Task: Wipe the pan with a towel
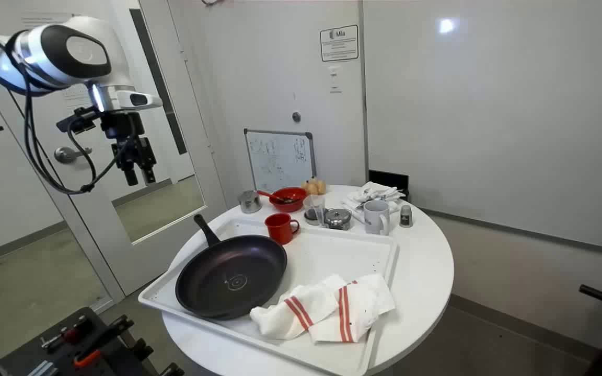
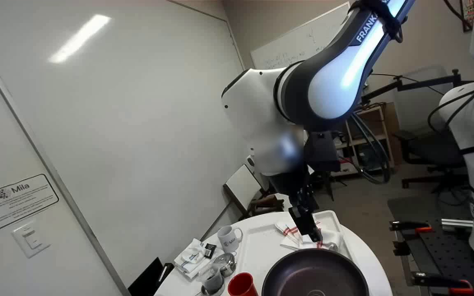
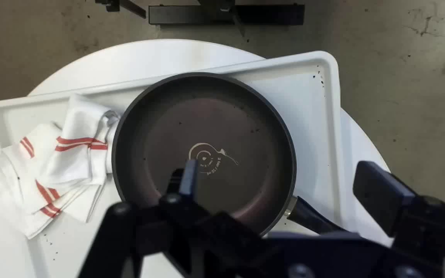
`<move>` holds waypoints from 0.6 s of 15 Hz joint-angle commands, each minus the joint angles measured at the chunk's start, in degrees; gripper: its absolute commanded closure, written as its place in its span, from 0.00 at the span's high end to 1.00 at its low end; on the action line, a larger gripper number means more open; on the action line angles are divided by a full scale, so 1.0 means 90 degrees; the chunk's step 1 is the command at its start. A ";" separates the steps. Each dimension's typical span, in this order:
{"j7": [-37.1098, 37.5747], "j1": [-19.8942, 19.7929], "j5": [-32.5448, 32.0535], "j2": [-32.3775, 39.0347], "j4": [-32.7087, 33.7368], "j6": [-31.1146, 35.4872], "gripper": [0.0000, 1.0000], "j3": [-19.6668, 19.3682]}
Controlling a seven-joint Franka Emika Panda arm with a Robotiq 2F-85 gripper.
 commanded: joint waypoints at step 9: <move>-0.0049 0.0088 -0.0054 0.0094 0.0063 0.0060 1.00 -0.0383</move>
